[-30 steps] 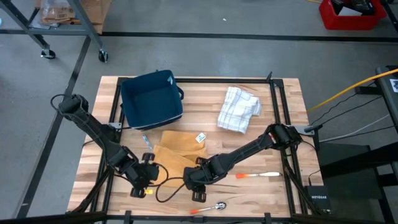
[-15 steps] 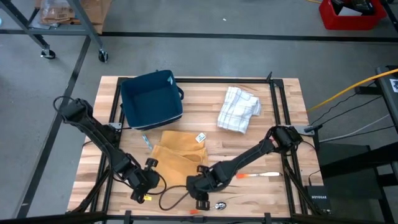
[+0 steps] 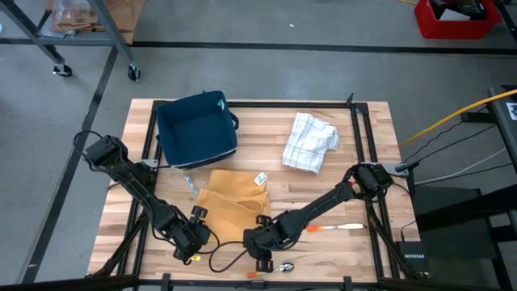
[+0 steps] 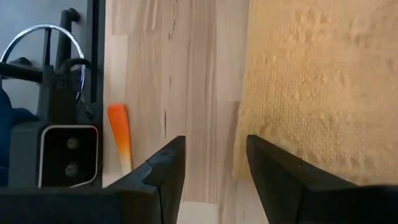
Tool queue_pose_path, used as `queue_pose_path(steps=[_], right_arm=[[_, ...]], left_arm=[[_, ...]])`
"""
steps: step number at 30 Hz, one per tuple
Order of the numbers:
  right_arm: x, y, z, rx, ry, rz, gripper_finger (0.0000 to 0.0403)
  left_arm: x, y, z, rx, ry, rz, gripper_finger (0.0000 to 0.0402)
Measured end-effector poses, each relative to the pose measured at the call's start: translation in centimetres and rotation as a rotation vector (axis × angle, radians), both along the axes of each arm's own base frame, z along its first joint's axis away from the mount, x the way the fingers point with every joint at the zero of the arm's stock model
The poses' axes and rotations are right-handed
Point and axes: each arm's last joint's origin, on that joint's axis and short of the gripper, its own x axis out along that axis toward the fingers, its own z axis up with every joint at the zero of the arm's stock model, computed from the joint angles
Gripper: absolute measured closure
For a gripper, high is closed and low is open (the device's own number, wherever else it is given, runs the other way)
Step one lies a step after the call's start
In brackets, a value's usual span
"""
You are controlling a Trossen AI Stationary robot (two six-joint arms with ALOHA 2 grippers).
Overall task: Fold towel
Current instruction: Fold the yellow towel
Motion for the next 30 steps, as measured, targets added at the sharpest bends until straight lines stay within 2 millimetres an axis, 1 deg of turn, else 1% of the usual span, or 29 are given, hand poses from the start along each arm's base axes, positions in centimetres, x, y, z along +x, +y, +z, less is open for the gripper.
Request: queue_pose_path(steps=[5,12,15,19,23,30], right_arm=[[0.1,-0.1,0.0,-0.049,-0.026,-0.004,0.0229],[0.1,-0.2,0.0,-0.084,-0.043,0.007,0.0229],[0.2,-0.2,-0.6,-0.092,-0.031,0.009,0.0229],[0.3,0.0,-2.4,-0.099,0.01,0.018,0.0229],[0.5,0.1,-3.0,-0.096,0.016,0.02,0.0229],[0.5,0.0,-3.0,-0.107,0.004,0.009,0.0229]], left_arm=[[0.1,-0.1,-0.6,0.016,0.014,-0.003,0.0221],[0.3,-0.3,-1.6,0.038,0.032,0.002,0.0217],[0.3,-0.3,-1.6,0.037,0.032,0.003,0.0217],[0.3,-0.3,-1.6,0.035,0.032,0.006,0.0219],[0.3,-0.4,-1.6,0.025,0.027,0.02,0.0219],[0.4,-0.4,-1.6,0.031,0.022,-0.002,0.0219]])
